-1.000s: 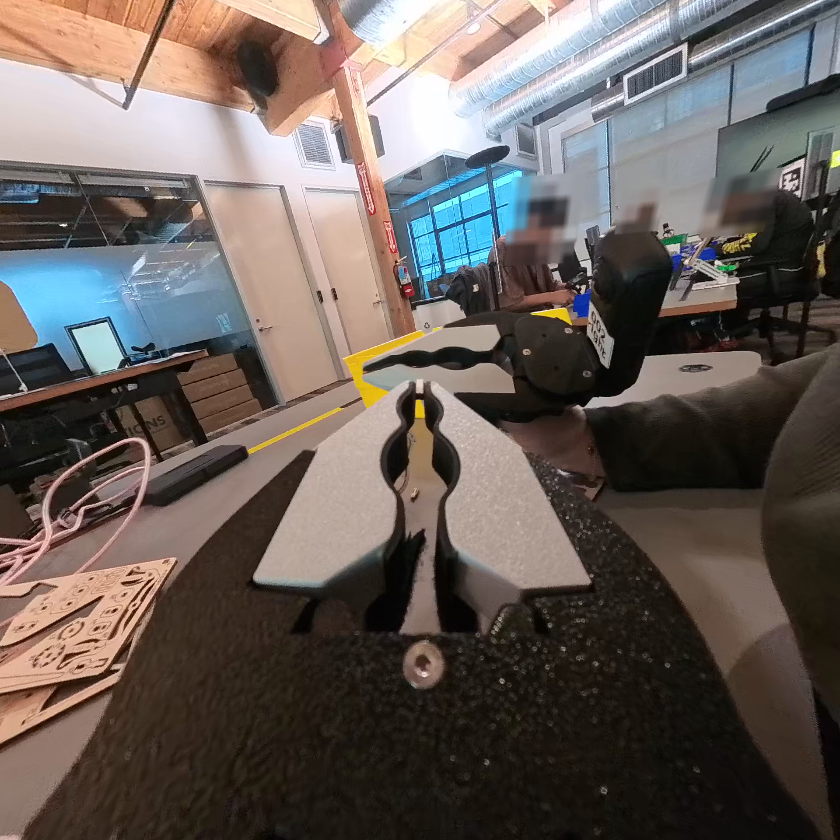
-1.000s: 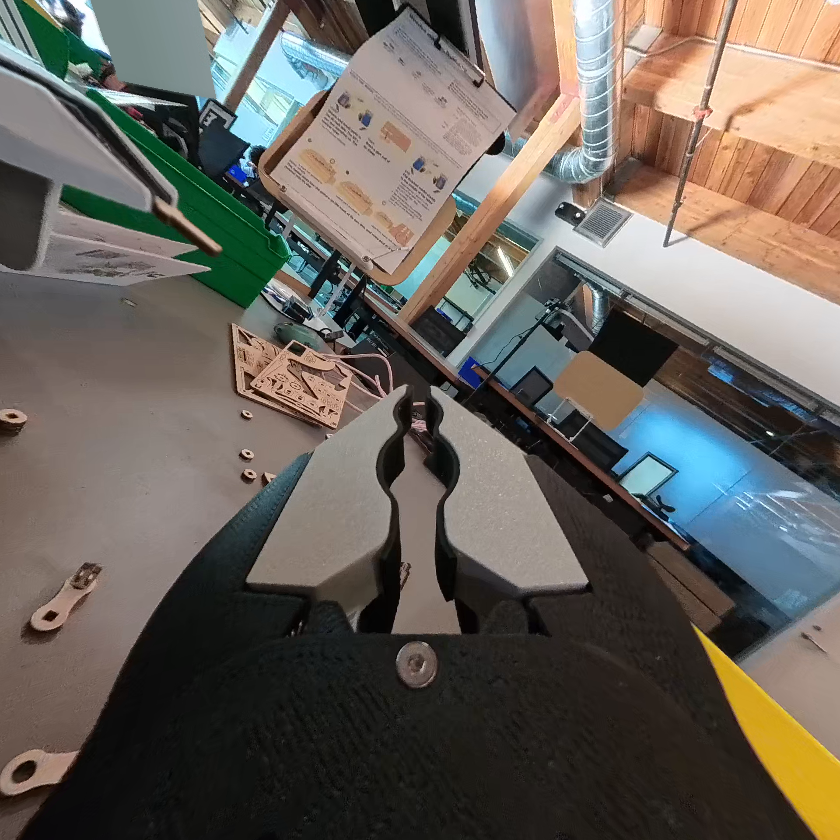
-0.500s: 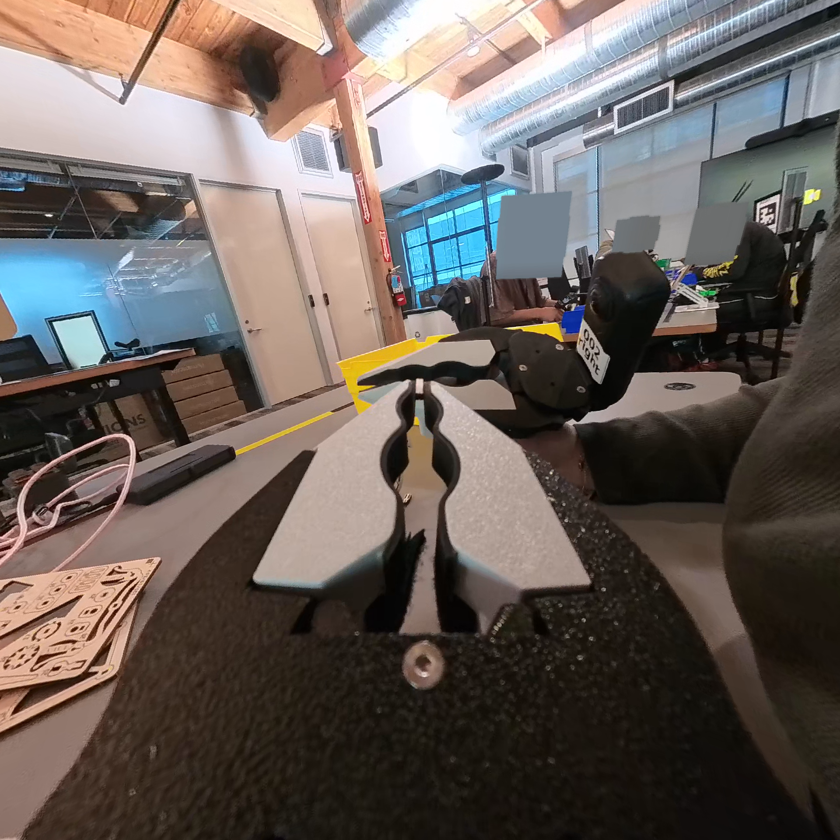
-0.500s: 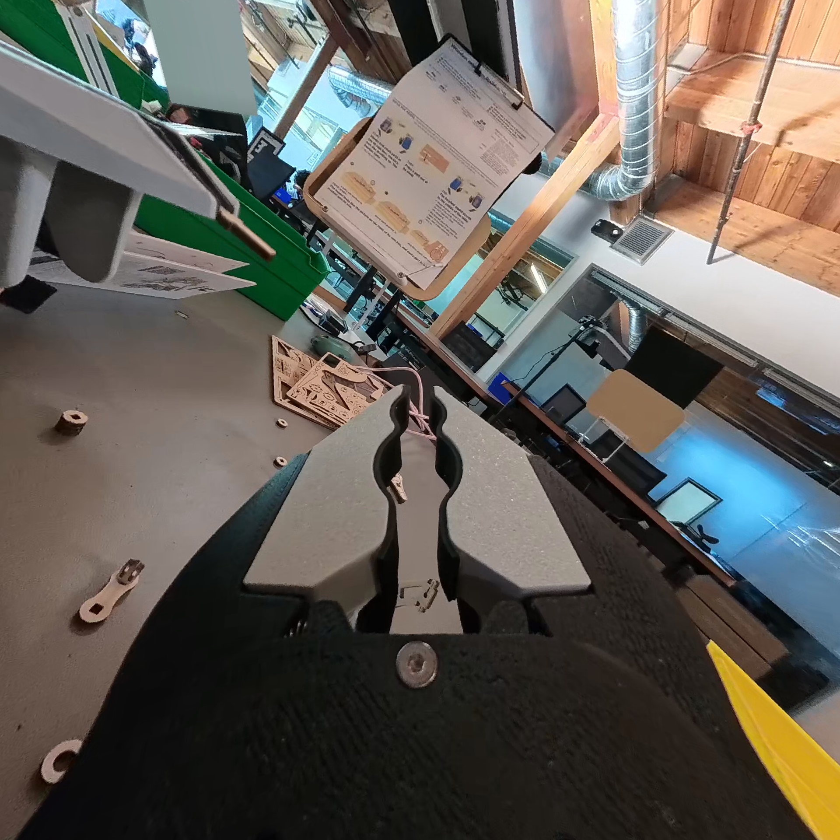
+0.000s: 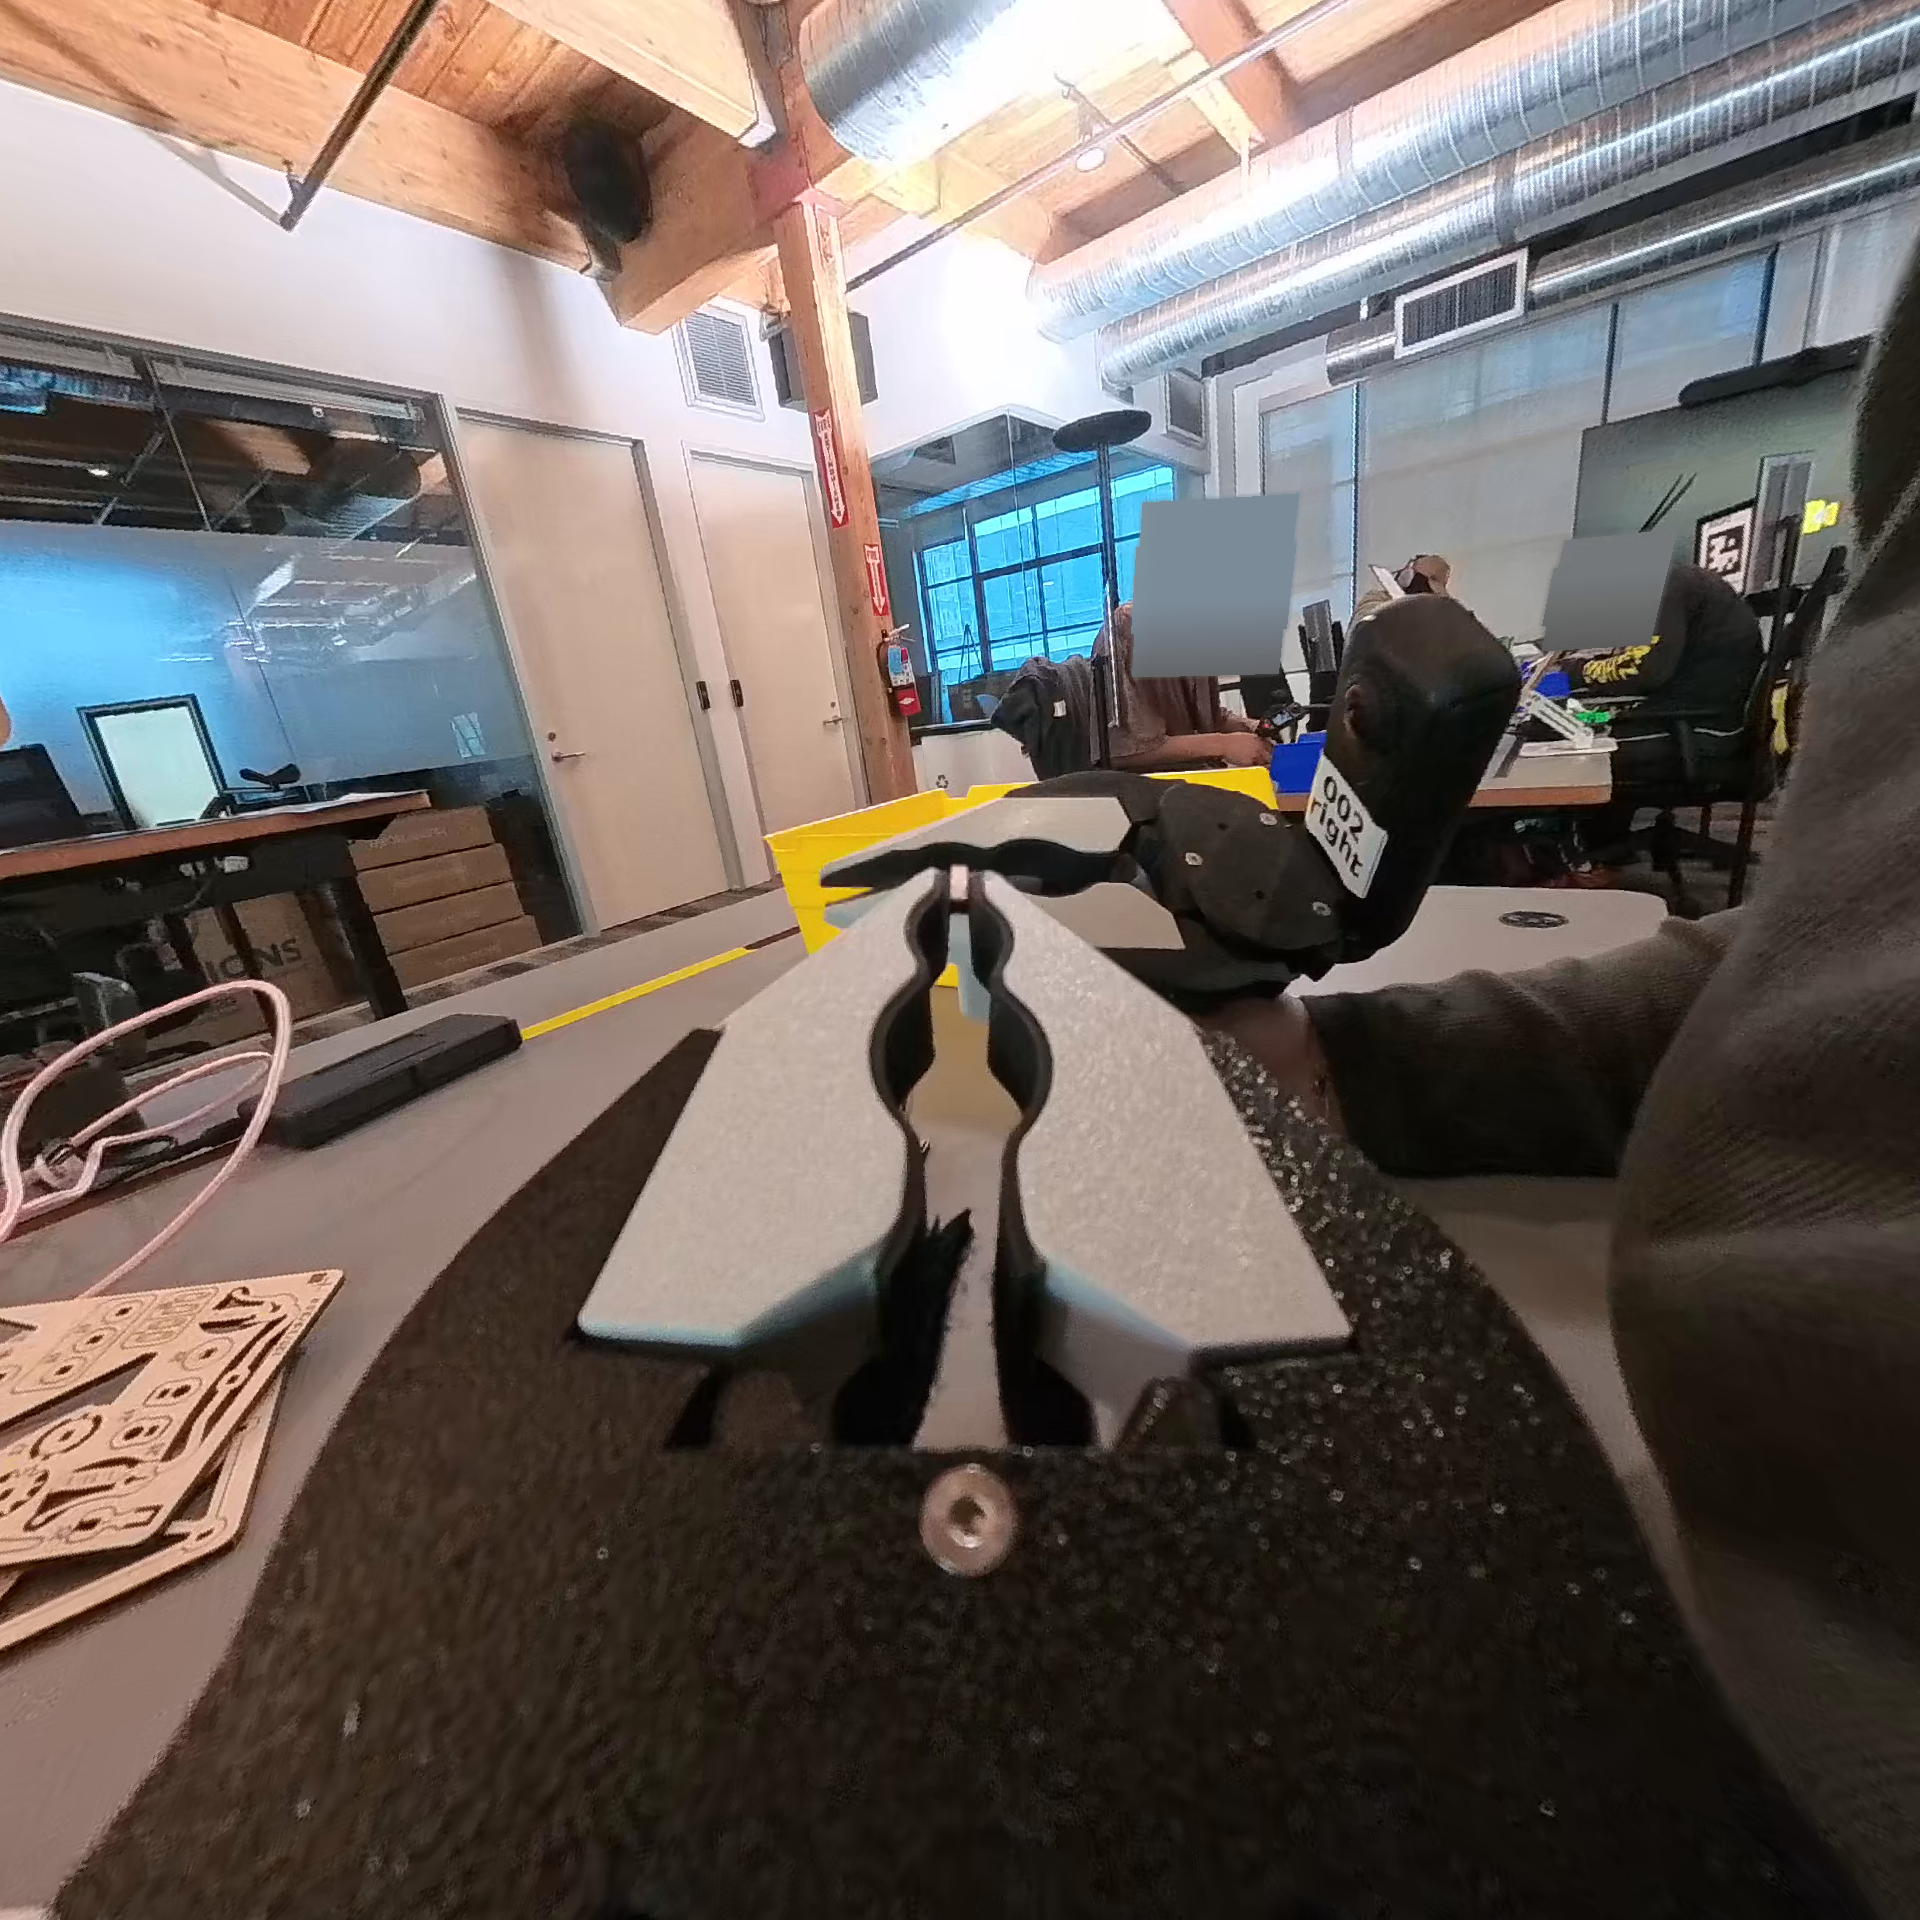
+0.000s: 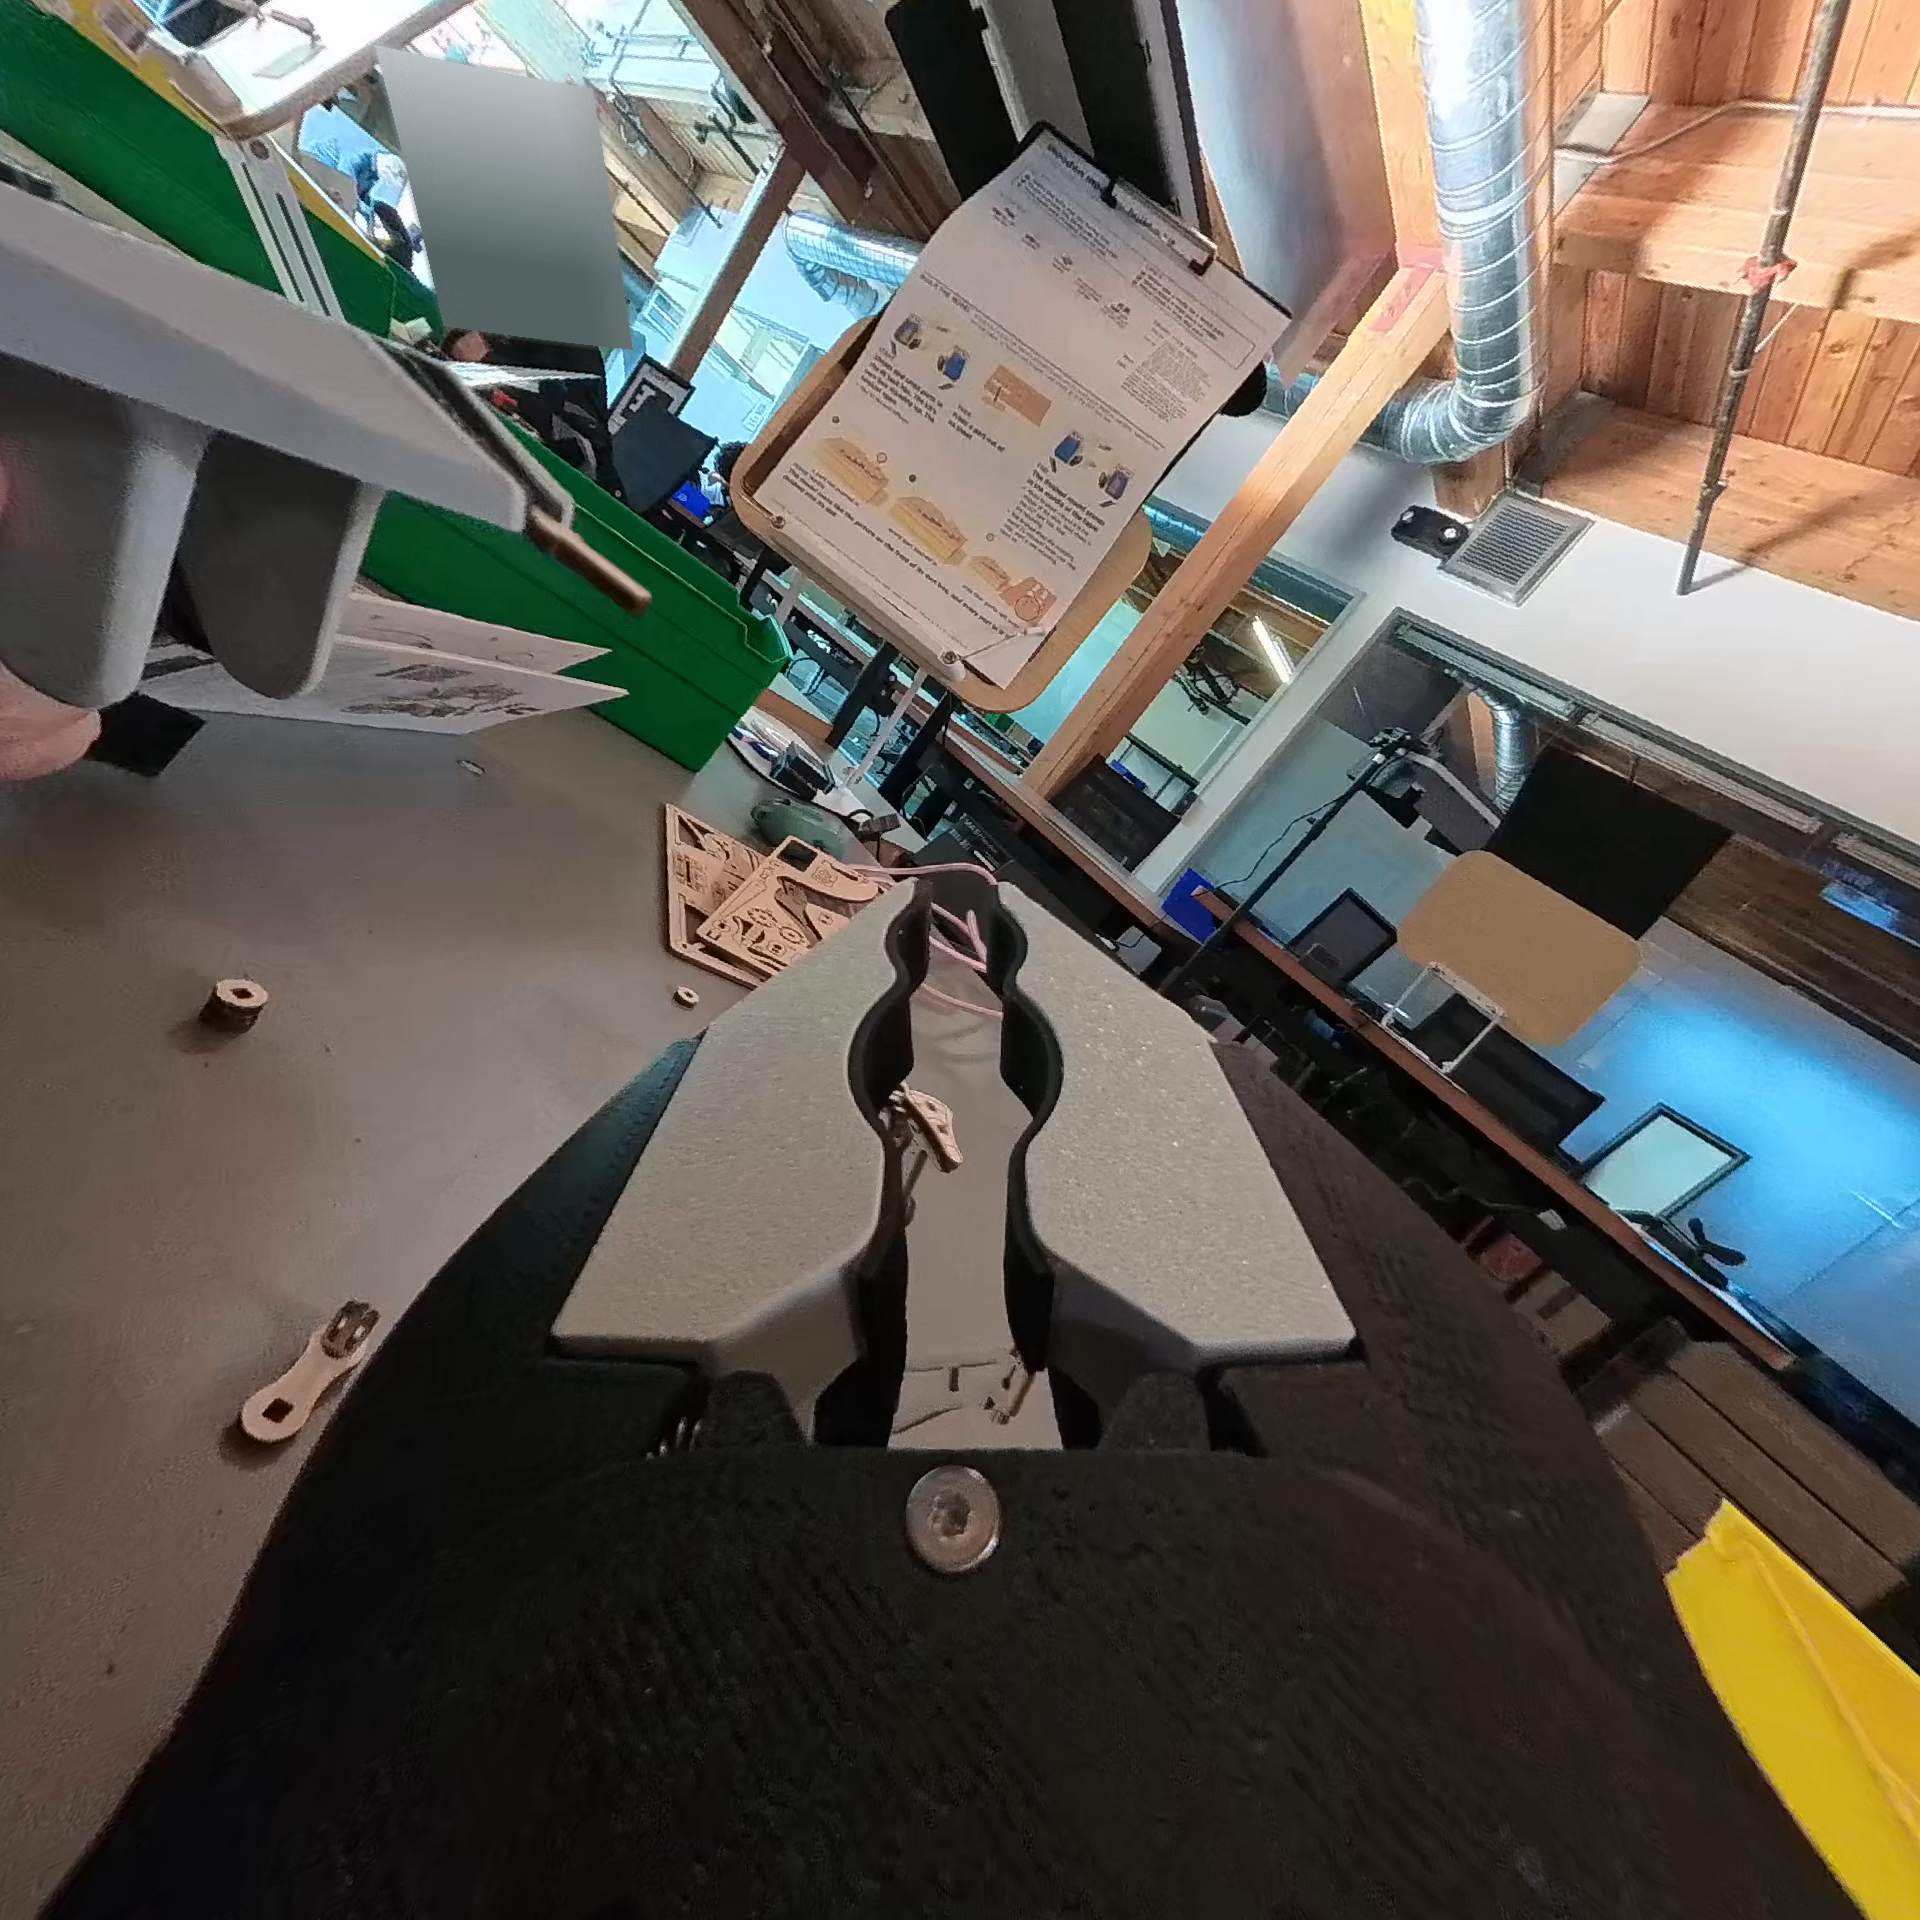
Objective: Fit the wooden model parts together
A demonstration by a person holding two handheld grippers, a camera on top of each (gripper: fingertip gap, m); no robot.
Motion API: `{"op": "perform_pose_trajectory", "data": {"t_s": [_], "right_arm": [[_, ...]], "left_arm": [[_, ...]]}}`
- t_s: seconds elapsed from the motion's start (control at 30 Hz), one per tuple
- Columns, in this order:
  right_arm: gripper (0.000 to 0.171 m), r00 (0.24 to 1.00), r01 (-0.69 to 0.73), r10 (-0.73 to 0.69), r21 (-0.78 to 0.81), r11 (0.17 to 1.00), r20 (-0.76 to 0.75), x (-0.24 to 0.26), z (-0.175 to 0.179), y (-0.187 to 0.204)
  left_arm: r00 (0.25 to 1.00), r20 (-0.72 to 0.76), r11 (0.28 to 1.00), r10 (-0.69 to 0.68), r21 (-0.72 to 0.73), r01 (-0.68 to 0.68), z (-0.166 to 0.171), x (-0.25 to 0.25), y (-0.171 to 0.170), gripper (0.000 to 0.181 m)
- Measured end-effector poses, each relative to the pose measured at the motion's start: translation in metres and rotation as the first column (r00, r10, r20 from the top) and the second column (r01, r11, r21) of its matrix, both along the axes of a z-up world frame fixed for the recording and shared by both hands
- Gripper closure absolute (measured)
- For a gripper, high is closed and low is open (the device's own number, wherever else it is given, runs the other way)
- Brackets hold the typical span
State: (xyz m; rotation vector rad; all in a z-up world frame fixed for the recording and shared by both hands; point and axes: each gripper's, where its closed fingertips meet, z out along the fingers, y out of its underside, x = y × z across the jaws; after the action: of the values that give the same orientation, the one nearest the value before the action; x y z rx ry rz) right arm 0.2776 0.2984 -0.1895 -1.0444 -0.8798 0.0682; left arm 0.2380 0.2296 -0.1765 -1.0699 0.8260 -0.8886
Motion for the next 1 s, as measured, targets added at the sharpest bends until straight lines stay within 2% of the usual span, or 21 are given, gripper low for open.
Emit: {"op": "perform_pose_trajectory", "data": {"t_s": [0.2, 0.43, 0.53, 0.63, 0.8, 0.9, 1.0], "right_arm": [[0.163, 1.0, -0.014, 0.014, 0.01, 1.0, -0.001, -0.001, 0.003, -0.004], [0.16, 1.0, -0.012, 0.012, 0.0, 1.0, 0.0, 0.009, 0.009, -0.005], [0.158, 0.998, -0.038, 0.042, -0.073, 0.997, 0.045, 0.015, 0.002, -0.002], [0.157, 0.987, -0.121, 0.14, -0.198, 0.973, 0.085, 0.013, -0.009, -0.006], [0.153, 0.938, -0.26, 0.336, -0.469, 0.844, 0.084, -0.008, -0.03, -0.024], [0.152, 0.893, -0.273, 0.431, -0.606, 0.747, 0.129, -0.031, -0.051, -0.036], [0.151, 0.845, -0.246, 0.501, -0.696, 0.675, 0.188, -0.054, -0.071, -0.048]], "left_arm": [[0.999, -0.031, 0.999, -0.011, 0.03, 0.012, -0.002, 0.005, -0.005, 0.181], [0.993, -0.093, 0.991, -0.073, 0.104, 0.083, -0.005, 0.015, -0.026, 0.181], [0.982, -0.146, 0.983, -0.116, 0.125, 0.135, -0.011, 0.019, -0.043, 0.181], [0.973, -0.195, 0.98, -0.125, 0.127, 0.151, -0.02, 0.014, -0.053, 0.181], [0.966, -0.25, 0.994, -0.06, 0.078, 0.081, -0.03, -0.008, -0.045, 0.181], [0.954, -0.298, 0.996, -0.007, 0.081, 0.032, -0.037, -0.026, -0.042, 0.181], [0.957, -0.287, 0.999, 0.035, 0.049, -0.022, -0.038, -0.047, -0.038, 0.181]]}}
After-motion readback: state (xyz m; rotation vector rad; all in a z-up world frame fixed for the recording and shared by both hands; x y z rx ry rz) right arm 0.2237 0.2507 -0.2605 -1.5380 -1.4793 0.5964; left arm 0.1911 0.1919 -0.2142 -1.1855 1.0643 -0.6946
